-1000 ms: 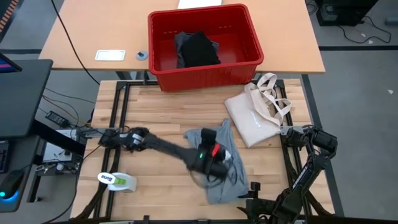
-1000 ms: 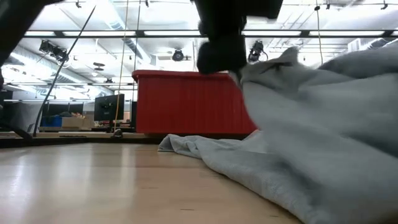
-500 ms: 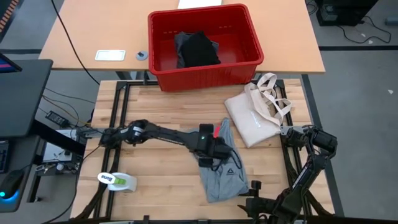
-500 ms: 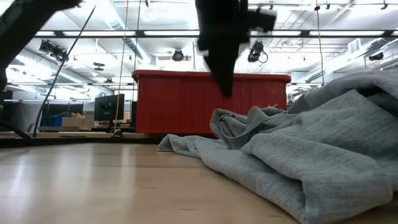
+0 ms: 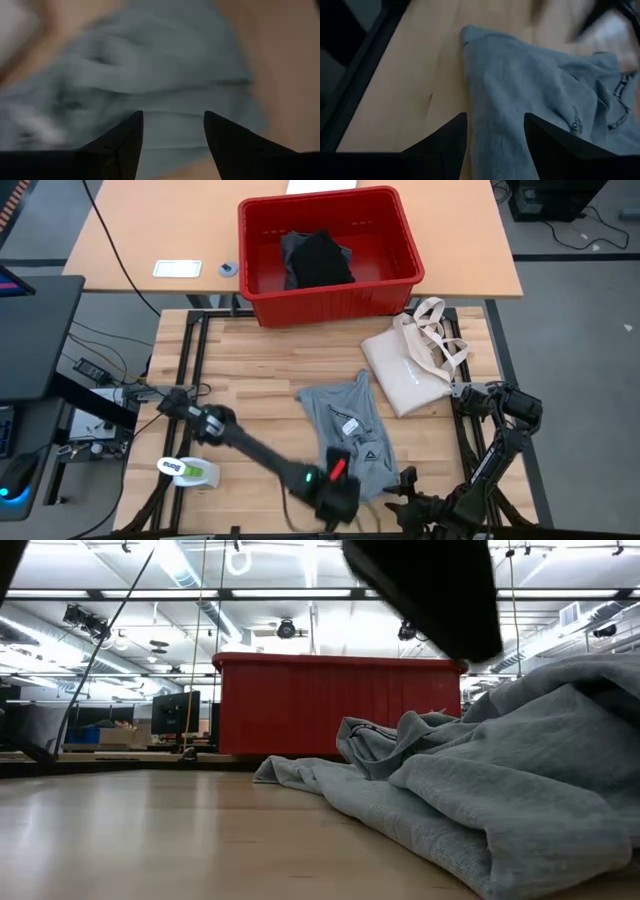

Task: Fold Laundry from Bin
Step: Fold the gray shirt

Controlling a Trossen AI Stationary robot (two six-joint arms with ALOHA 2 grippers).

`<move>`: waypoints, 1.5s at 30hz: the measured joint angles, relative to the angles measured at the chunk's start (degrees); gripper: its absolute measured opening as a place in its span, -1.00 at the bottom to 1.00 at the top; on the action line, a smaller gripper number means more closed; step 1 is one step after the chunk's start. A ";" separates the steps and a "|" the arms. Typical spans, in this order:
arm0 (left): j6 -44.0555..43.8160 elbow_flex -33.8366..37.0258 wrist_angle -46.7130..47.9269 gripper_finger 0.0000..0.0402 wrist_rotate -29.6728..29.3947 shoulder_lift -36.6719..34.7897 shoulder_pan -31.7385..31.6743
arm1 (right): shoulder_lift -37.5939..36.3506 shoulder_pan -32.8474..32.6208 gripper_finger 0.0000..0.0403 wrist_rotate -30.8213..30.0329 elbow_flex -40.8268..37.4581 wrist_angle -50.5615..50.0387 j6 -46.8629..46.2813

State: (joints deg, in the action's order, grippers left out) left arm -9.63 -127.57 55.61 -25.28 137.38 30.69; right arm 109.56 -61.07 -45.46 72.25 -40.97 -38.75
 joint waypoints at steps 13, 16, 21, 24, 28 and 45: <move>-9.12 -0.39 -8.36 0.08 -3.20 4.18 2.32 | 0.02 3.97 0.46 9.61 0.04 -1.74 1.50; -9.40 -0.25 -7.48 0.08 -1.81 5.47 2.13 | 0.00 2.96 0.46 3.97 0.04 -6.19 1.29; -9.40 -0.28 -5.01 0.08 -0.40 7.17 2.00 | 0.00 1.64 0.36 5.81 -2.28 -6.43 -0.35; -9.26 -0.33 -4.62 0.08 -0.49 7.89 2.00 | 0.00 1.44 0.30 7.37 -6.05 -0.82 -0.50; -9.90 -0.33 -3.57 0.03 -0.41 7.84 1.92 | 0.00 1.37 0.21 7.20 -10.37 5.21 -0.28; -6.56 -0.42 8.24 -0.95 5.11 -0.80 5.95 | -0.09 -0.93 -0.91 14.27 3.07 -6.65 4.05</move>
State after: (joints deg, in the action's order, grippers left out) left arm -16.19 -127.99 63.86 -20.17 136.59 36.64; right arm 109.47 -62.00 -31.19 75.32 -47.62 -34.70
